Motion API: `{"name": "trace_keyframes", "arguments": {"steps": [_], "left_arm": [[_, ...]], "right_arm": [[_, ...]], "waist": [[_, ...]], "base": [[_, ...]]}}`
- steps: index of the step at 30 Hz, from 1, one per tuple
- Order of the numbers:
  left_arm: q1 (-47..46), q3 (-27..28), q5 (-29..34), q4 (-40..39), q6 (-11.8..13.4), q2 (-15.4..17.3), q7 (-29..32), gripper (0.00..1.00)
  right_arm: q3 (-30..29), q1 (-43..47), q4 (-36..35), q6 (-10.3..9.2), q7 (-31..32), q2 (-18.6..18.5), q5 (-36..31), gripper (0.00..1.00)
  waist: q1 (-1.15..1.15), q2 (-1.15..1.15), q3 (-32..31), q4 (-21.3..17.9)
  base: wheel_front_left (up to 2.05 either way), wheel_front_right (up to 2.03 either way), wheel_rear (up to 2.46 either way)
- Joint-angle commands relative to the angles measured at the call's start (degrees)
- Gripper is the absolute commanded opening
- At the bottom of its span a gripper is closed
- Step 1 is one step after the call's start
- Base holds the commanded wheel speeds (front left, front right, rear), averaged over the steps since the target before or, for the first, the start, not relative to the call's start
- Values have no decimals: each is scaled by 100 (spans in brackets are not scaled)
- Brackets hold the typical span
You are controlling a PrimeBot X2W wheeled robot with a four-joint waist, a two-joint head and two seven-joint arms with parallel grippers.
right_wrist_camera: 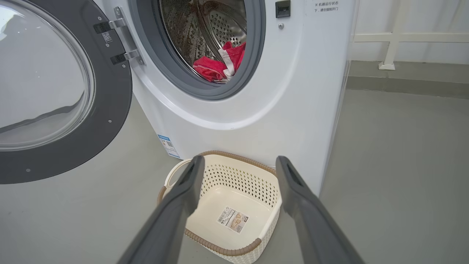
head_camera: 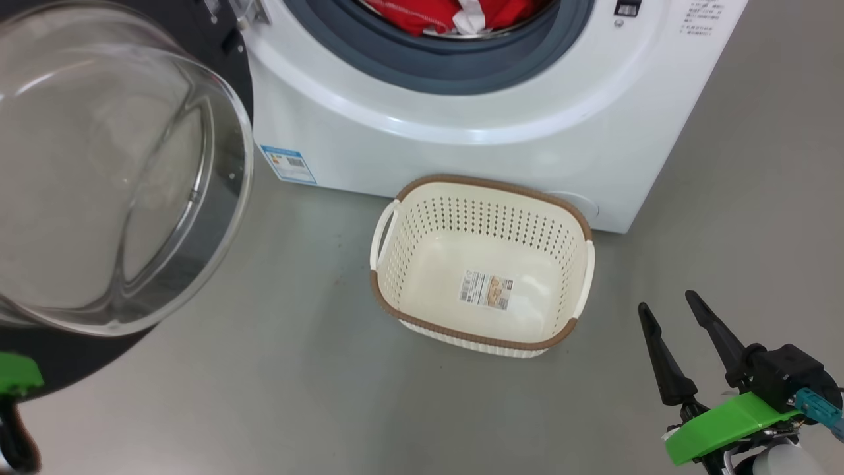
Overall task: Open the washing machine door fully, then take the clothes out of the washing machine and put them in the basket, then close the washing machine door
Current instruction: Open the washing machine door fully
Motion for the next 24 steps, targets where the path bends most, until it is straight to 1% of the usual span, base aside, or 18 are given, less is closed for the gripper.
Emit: {"name": "trace_keyframes", "arguments": {"steps": [1,8,16,17,18,19,20,21,23,24], "left_arm": [[195,84,55,-192,-10,230,-27,0],[795,-241,-73,-616,-33,24,-27,0],[1463,-1004,-444,-1096,-38,-5,-27,0],[1562,-1135,-474,-1175,-39,-5,-27,2],[1659,-1295,-520,-1264,-39,-5,-27,13],[1758,-1433,-544,-1360,-39,-6,-27,21],[1863,-1562,-545,-1438,-39,-6,-27,26],[1960,-1707,-588,-1499,-39,-6,-27,38],[2133,-1899,-621,-1625,-40,-6,-27,54],[2204,-1986,-635,-1661,-40,-6,-27,85]], "right_arm": [[148,-58,-102,37,-54,-37,5,100],[144,53,-63,37,-54,24,6,100],[104,209,-38,37,-54,98,30,100],[87,233,-40,37,-54,112,32,100],[62,258,-43,37,-54,127,36,100],[40,282,-45,37,-54,140,40,100],[18,305,-47,37,-54,154,43,100],[-4,327,-48,37,-54,168,48,100],[-46,368,-53,37,-54,187,49,100],[-69,385,-57,37,-54,198,52,100]], "waist": [[0,0,-120,-4],[0,0,-406,-2],[0,0,-660,-70],[0,0,-691,-94],[0,0,-720,-118],[0,0,-750,-145],[0,0,-779,-179],[0,0,-805,-216],[0,0,-852,-299],[0,0,-874,-347]], "base": [[0,0,0],[0,0,0],[0,0,0],[0,0,0],[0,0,0],[0,0,0],[0,0,0],[0,0,0],[0,0,0],[0,0,0]]}}
